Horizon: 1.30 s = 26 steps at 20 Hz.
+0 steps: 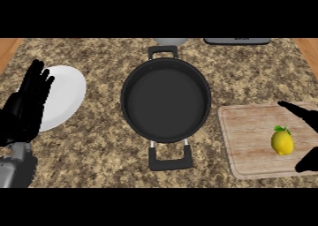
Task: Pick the lemon from the cutting board and place it in the pot
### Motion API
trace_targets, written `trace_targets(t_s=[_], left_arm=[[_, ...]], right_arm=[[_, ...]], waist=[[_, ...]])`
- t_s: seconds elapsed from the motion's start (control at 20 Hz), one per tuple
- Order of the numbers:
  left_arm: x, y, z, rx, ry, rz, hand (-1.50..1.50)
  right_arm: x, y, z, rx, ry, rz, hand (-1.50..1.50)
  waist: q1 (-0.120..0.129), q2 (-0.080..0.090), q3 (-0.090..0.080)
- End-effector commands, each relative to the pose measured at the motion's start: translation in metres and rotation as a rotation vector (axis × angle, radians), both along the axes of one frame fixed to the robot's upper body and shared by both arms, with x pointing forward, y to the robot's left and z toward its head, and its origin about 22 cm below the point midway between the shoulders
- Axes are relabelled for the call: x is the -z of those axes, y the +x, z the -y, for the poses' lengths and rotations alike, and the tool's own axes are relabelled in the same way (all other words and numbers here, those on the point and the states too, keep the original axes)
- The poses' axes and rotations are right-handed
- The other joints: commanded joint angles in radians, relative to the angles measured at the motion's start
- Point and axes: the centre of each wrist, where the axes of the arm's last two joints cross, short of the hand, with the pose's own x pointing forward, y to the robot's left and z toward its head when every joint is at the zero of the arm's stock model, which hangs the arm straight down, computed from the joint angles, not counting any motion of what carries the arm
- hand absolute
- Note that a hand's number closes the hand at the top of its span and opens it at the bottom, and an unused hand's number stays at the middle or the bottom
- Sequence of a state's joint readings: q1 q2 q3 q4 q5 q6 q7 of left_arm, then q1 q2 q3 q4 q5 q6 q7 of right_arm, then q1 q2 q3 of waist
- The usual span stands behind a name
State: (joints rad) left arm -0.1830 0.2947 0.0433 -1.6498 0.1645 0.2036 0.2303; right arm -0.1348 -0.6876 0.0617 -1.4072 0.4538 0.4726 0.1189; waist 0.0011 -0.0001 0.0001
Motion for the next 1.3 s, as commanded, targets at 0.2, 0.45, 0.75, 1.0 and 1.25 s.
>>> trace_targets(t_s=[0.2,0.45,0.75,1.0,1.25], left_arm=[[0.022,0.003,-0.013,-0.005,-0.002,0.003,0.0],[-0.016,0.024,-0.001,0.009,0.0,0.002,0.0],[-0.012,-0.005,-0.011,-0.005,0.003,0.006,0.0],[0.019,-0.011,0.004,-0.02,0.006,0.021,0.0],[-0.003,-0.001,0.002,-0.005,0.006,0.007,0.0]], right_arm=[[0.015,0.0,-0.005,0.002,-0.032,0.002,-1.5],[0.042,0.008,0.0,0.03,-0.05,-0.016,-1.5],[0.042,0.004,0.002,-0.129,-0.075,-0.033,1.5],[0.055,0.007,-0.015,-0.139,-0.084,0.044,1.5],[0.07,0.006,0.011,-0.15,-0.089,0.016,1.5]], waist=[[-0.002,0.0,0.0],[-0.002,0.001,0.0],[0.002,-0.001,0.0],[0.0,-0.001,0.0],[0.002,0.0,0.0]])
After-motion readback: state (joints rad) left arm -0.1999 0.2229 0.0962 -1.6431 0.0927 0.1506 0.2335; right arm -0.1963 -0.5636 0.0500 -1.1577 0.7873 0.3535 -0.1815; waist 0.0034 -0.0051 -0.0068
